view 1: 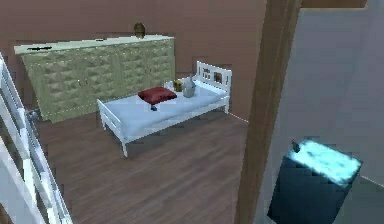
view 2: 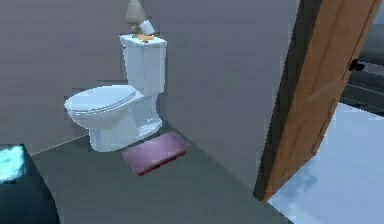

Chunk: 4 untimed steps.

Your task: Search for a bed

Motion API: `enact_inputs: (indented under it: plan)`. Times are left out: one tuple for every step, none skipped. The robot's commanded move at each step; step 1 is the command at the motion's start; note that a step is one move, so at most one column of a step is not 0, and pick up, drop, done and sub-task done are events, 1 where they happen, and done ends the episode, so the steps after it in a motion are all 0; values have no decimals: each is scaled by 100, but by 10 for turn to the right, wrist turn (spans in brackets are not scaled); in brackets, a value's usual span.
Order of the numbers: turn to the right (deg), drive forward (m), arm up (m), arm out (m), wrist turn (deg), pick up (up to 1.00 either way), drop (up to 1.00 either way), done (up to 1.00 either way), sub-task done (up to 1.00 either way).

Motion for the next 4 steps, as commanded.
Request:
enact_inputs:
  plan:
    - [0, 50, 0, 0, 0, 0, 0, 0, 0]
    - [-360, 0, 0, 0, 0, 0, 0, 0, 0]
    - [0, 80, 0, 0, 0, 0, 0, 0, 0]
    - [390, 0, 0, 0, 0, 0, 0, 0, 0]
